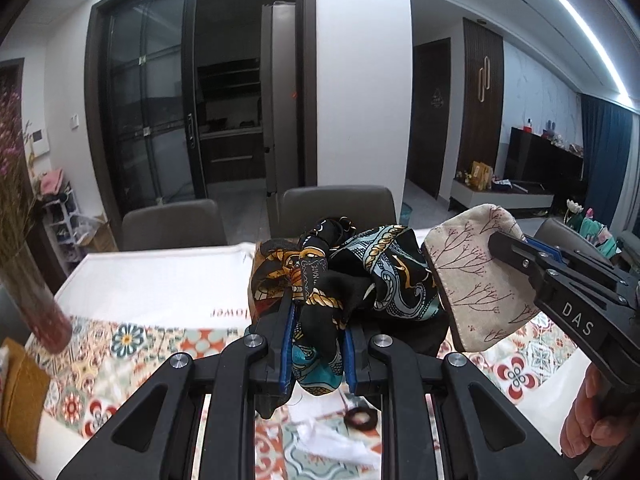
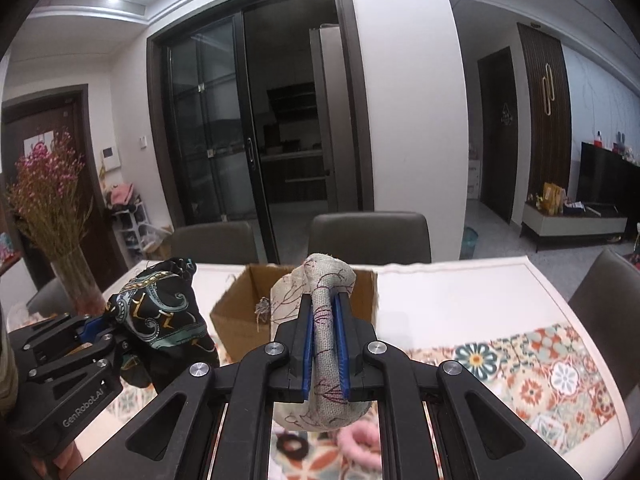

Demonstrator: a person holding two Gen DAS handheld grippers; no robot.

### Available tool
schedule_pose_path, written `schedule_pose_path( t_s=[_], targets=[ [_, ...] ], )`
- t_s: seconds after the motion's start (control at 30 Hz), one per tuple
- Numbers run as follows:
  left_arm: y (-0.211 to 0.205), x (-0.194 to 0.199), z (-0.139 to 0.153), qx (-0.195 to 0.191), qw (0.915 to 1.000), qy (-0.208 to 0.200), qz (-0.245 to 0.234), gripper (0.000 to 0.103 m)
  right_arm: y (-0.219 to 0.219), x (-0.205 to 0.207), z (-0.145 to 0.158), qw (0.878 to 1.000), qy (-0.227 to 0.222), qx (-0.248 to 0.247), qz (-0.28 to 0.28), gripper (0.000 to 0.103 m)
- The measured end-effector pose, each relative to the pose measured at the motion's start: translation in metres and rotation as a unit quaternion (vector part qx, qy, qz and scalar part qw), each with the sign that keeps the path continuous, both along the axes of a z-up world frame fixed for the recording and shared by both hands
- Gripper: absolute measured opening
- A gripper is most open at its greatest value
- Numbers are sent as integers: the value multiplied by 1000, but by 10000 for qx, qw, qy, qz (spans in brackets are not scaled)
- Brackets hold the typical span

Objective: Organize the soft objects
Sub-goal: 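Lift the scarf and pouch and carry both over the cardboard box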

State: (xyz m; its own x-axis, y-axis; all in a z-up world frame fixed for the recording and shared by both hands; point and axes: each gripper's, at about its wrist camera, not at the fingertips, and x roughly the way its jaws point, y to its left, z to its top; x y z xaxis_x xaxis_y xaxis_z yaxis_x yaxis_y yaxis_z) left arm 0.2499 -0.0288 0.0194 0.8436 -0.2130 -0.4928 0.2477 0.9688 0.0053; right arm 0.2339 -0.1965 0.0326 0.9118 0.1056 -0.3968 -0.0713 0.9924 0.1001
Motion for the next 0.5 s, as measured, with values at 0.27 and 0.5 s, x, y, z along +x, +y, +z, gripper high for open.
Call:
schedule_pose_path(
  t_s=[0.27, 0.5],
  targets=[
    [-2, 46, 23, -74, 9992, -232, -315, 21, 7, 37, 19, 9998, -139, 26, -148, 11],
    [-4, 91, 37, -96, 9981, -259, -549, 21, 10, 72, 31, 9993, -223, -74, -280, 11]
  ],
)
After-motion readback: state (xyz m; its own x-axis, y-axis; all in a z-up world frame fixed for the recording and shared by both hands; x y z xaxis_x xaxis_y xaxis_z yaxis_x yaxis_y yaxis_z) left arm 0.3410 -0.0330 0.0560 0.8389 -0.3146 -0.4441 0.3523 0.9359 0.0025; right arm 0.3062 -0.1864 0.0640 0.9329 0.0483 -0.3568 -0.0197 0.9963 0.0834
